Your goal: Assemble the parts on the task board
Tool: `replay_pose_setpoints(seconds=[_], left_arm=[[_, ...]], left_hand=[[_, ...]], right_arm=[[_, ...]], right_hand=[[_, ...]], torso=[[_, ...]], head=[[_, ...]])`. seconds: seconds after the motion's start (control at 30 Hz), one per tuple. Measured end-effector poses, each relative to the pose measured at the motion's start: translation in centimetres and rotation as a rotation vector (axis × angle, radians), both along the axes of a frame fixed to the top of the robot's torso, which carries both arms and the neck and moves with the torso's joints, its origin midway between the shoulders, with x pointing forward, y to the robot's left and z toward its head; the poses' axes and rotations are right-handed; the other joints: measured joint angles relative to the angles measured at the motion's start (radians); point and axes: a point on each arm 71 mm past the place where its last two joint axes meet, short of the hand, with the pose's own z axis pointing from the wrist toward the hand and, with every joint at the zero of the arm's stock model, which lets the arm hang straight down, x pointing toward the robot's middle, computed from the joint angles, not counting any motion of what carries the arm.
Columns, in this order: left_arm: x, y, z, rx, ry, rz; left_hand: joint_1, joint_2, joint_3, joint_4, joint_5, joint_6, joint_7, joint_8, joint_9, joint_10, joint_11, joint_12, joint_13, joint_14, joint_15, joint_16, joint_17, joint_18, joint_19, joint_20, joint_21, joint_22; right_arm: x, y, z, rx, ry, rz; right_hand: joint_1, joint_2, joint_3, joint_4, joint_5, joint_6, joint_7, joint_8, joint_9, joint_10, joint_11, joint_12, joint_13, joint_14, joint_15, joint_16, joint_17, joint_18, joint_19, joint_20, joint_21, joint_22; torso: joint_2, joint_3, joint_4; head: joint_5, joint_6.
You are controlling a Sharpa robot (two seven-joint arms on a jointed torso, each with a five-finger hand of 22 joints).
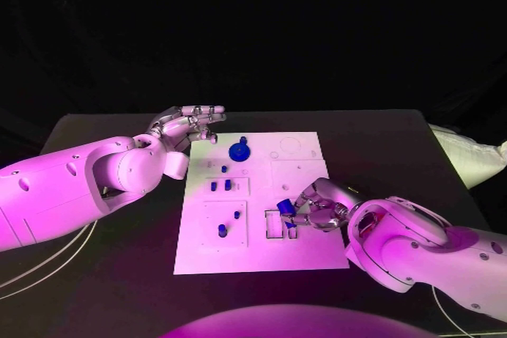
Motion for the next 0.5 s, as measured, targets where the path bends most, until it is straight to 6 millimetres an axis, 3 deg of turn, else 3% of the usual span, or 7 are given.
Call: replay_pose_setpoints(seconds=[0.1, 0.5], left_arm=[[0.0, 0.0, 0.0, 0.0, 0.0, -0.001], [-0.1, 0.0, 0.0, 0.001, -0.001, -0.005]], left_hand=[[0.0, 0.0, 0.0, 0.0, 0.0, -0.001, -0.001, 0.0, 0.0, 0.0, 0.0, 0.0, 0.0, 0.0, 0.0, 0.0, 0.0, 0.0, 0.0, 0.0, 0.0, 0.0], [0.0, 0.0, 0.0, 0.0, 0.0, -0.001, -0.001, 0.0, 0.0, 0.0, 0.0, 0.0, 0.0, 0.001, 0.001, 0.0, 0.0, 0.0, 0.0, 0.0, 0.0, 0.0]], right_arm=[[0.0, 0.5, -0.3, 0.004, 0.025, 0.012], [-0.2, 1.4, -0.9, -0.004, 0.082, 0.049]], right_hand=[[-0.017, 0.002, -0.005, 0.001, 0.0, 0.004, -0.004, 0.0, 0.02, 0.002, -0.002, 0.0, 0.0, 0.0, 0.0, 0.0, 0.001, 0.0, 0.0, 0.0, 0.0, 0.0], [-0.032, 0.006, -0.013, -0.002, -0.018, 0.01, -0.01, -0.001, 0.027, 0.006, -0.006, -0.006, 0.003, 0.0, 0.0, 0.0, 0.001, 0.0, 0.0, 0.0, 0.0, 0.001]], torso=[[0.0, -0.0005, 0.0007], [-0.001, 0.0, 0.0005]], head=[[0.0, -0.002], [0.006, -0.008]])
